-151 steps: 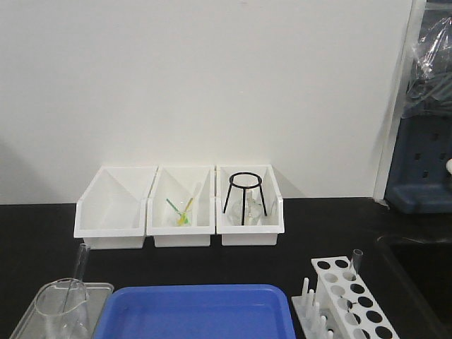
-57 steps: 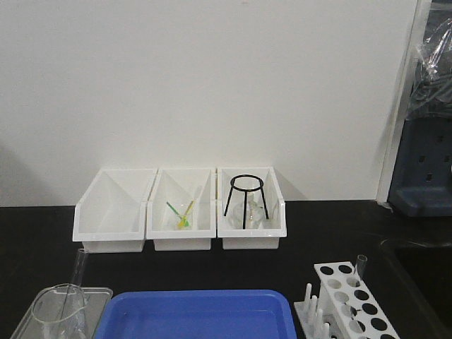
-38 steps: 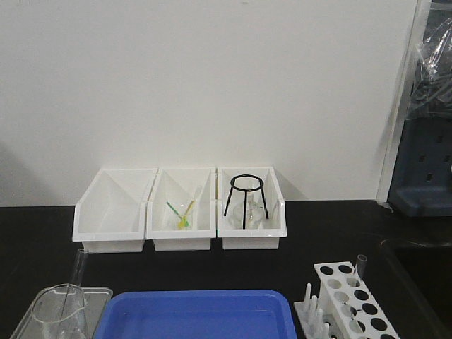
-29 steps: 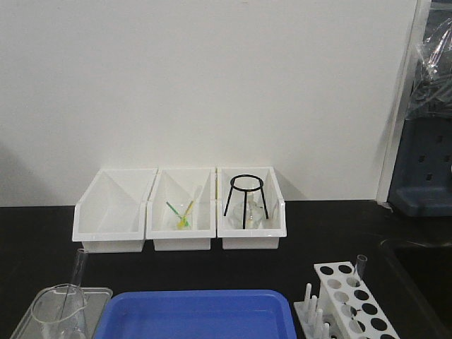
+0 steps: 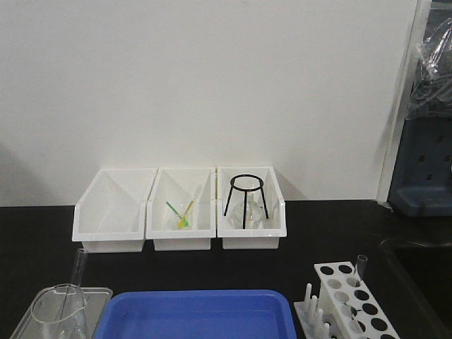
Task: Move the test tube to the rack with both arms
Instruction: 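Move the left gripper down over the test tube in the beaker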
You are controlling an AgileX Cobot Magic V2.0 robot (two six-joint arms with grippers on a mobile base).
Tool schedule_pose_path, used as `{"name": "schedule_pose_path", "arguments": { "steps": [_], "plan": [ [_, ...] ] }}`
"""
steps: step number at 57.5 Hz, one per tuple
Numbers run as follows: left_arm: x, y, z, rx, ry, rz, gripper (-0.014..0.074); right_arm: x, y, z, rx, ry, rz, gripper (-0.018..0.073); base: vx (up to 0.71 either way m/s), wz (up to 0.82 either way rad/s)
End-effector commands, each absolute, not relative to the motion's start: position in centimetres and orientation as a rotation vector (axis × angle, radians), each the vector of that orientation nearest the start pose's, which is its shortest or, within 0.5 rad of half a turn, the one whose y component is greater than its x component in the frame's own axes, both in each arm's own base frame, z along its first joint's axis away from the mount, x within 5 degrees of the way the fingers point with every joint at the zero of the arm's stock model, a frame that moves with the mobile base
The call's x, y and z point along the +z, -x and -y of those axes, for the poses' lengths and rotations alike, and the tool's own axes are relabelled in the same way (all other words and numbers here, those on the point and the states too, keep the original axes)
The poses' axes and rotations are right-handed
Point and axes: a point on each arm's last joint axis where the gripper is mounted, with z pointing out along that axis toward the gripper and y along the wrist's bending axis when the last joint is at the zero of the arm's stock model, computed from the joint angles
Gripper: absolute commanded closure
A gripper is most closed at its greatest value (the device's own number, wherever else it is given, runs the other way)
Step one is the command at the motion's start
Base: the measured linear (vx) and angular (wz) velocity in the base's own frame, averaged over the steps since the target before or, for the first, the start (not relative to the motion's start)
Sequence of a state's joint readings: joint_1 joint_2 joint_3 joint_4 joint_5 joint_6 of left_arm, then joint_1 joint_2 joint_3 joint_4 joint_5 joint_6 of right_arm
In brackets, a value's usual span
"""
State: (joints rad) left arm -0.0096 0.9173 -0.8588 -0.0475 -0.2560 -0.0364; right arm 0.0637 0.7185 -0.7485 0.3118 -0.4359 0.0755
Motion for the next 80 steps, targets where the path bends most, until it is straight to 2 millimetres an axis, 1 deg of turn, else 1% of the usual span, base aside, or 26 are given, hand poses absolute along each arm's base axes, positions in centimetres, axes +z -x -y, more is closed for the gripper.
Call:
{"name": "schedule_pose_path", "arguments": {
  "steps": [1,8,15,20,26,36,44,49,52,59,63,66,71,74,80],
  "plan": [
    [45.3,-20.3,0.2,-0.090,0.058,-1.211,0.0601,45.0,-14.7,-0.2,0.309,-0.239,-0.879,0.0567,0.00,0.00],
    [45.4,-22.6,0.3,-0.093,0.059,-1.365,0.0601,45.2,-16.7,-0.8,0.310,-0.212,-0.941,0.0567,0.00,0.00],
    [44.9,-23.6,0.4,-0.093,0.057,-1.486,0.0601,45.9,-18.3,-1.6,0.277,-0.133,-1.015,0.0567,0.00,0.00],
    [44.4,-24.1,0.5,-0.093,0.057,-1.507,0.0601,46.1,-19.2,-2.0,0.258,-0.090,-1.077,0.0567,0.00,0.00],
    [43.5,-25.1,0.5,-0.092,0.058,-1.553,0.0601,46.3,-19.7,-2.3,0.233,-0.047,-1.132,0.0567,0.00,0.00],
    [40.9,-26.9,0.6,-0.091,0.058,-1.723,0.0596,46.2,-19.8,-2.4,0.216,-0.023,-1.153,0.0567,0.00,0.00],
    [39.0,-28.2,1.7,-0.089,-0.007,-1.826,0.0566,45.9,-19.9,-2.4,0.216,-0.021,-1.182,0.0567,0.00,0.00],
    [38.4,-28.7,2.7,-0.103,-0.051,-1.850,0.0507,45.7,-20.0,-2.5,0.215,-0.018,-1.209,0.0564,0.00,0.00],
    [38.2,-28.9,3.3,-0.116,-0.069,-1.851,0.0444,45.6,-20.0,-2.5,0.206,-0.012,-1.226,0.0559,0.00,0.00],
    [37.9,-29.4,3.7,-0.123,-0.079,-1.840,0.0253,45.5,-20.1,-2.5,0.179,0.008,-1.236,0.0538,0.00,0.00],
    [37.8,-29.6,3.7,-0.127,-0.073,-1.836,0.0125,45.5,-20.1,-2.5,0.173,0.013,-1.236,0.0522,0.00,0.00],
    [37.5,-29.9,3.7,-0.126,-0.073,-1.843,0.0029,45.5,-20.1,-2.5,0.173,0.013,-1.237,0.0509,0.00,0.00],
    [36.6,-30.6,3.8,-0.124,-0.075,-1.880,-0.0101,45.4,-20.1,-2.5,0.173,0.013,-1.240,0.0482,0.00,0.00],
    [36.0,-30.8,3.9,-0.123,-0.077,-1.910,-0.0136,45.4,-20.1,-2.5,0.173,0.013,-1.240,0.0469,0.00,0.00],
    [34.7,-31.5,4.0,-0.120,-0.081,-1.973,-0.0131,45.4,-20.1,-2.5,0.173,0.013,-1.241,0.0442,0.00,0.00]
  ]
}}
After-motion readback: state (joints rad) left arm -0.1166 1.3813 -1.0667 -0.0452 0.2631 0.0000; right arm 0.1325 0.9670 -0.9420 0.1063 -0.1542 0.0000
